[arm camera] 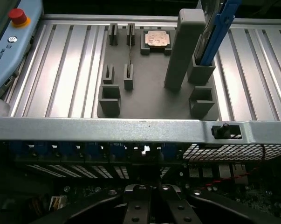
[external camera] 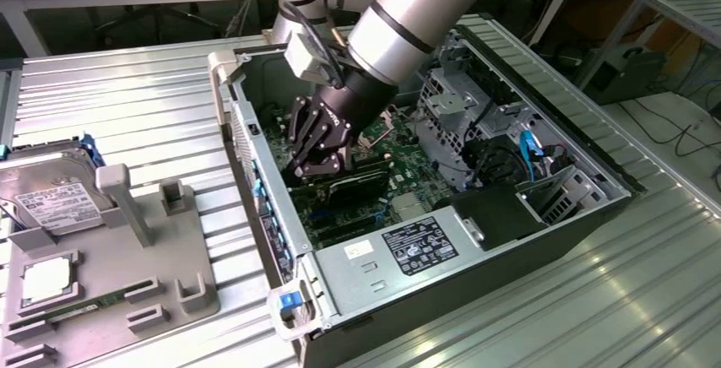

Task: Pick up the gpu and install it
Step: 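Press down on the gpu until it lock into place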

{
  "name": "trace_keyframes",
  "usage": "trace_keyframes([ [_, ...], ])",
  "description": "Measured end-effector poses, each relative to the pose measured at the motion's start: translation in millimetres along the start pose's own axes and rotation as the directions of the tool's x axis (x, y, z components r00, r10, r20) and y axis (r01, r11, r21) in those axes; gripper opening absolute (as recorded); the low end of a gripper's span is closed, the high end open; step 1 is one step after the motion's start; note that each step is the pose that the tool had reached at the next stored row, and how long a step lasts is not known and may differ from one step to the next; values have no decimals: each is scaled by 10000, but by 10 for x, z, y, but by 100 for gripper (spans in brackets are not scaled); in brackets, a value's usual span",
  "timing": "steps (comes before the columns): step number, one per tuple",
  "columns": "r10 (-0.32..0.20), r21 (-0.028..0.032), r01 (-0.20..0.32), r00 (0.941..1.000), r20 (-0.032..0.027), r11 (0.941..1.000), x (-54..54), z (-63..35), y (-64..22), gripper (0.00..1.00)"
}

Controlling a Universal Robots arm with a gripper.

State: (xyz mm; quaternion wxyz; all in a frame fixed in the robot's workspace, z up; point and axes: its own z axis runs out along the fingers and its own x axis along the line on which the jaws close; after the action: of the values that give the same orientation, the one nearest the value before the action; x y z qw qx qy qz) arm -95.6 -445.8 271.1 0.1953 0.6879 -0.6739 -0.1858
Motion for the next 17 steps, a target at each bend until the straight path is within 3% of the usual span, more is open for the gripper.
trace_keyframes([
  [13,-61,3,61,9999,102,10000,15,20,6,11],
  [17,-63,2,63,9999,106,10000,22,38,-5,11],
])
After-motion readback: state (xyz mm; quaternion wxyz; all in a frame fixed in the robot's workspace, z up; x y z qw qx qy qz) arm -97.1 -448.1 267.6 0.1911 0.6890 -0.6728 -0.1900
